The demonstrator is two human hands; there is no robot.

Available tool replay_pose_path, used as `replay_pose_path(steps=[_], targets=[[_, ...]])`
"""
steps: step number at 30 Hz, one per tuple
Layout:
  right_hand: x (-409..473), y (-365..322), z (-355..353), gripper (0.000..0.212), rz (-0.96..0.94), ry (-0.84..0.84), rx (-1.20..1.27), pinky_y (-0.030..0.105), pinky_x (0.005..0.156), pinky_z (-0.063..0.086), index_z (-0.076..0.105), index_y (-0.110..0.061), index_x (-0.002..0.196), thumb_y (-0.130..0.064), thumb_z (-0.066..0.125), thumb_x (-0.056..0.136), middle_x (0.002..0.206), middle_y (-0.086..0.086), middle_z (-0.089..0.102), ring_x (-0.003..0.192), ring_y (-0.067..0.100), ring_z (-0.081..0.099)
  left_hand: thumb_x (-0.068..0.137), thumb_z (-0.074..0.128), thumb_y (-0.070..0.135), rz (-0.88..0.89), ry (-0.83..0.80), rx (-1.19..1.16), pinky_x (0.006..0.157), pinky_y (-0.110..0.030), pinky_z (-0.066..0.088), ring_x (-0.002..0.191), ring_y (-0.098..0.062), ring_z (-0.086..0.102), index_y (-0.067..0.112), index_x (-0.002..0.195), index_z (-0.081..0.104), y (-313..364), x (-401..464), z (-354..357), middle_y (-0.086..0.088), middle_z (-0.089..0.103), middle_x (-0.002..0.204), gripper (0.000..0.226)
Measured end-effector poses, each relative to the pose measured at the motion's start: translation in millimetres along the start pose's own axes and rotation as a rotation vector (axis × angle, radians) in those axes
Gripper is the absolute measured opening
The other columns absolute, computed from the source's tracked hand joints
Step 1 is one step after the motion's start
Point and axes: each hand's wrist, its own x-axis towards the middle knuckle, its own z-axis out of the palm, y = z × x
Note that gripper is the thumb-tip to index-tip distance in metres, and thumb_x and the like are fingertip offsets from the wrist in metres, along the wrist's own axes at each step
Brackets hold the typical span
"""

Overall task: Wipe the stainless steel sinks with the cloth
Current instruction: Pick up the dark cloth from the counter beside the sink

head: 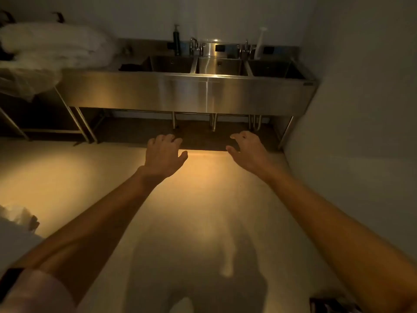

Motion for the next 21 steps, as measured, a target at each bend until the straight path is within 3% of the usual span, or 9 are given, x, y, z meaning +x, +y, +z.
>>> replay_pose_path(steps=[13, 21], targets=[[144, -78, 69, 0.049, -0.075, 0.016, 0.058, 0.040, 0.109, 0.035, 0.044, -0.018, 0.139, -0.040, 0.050, 0.096, 0.146, 0.008, 0.041, 0.138, 0.027, 0.034, 0.094, 0.048, 0.046, -0.006, 0.035, 0.033, 0.102, -0.045, 0.034, 0.126, -0.030, 0.046, 0.016, 0.133, 0.052, -122, 103, 28, -0.010, 0.052, 0.137, 0.049], [183, -91, 133, 0.047, -0.034, -0.081, 0.059, 0.037, 0.108, 0.036, 0.047, -0.017, 0.138, -0.037, 0.052, 0.095, 0.145, 0.008, 0.043, 0.137, 0.026, 0.036, 0.095, 0.050, 0.044, 0.020, -0.073, 0.018, 0.101, -0.042, 0.038, 0.123, -0.027, 0.050, 0.016, 0.135, 0.051, -168, 132, 55, -0.008, 0.053, 0.136, 0.049]])
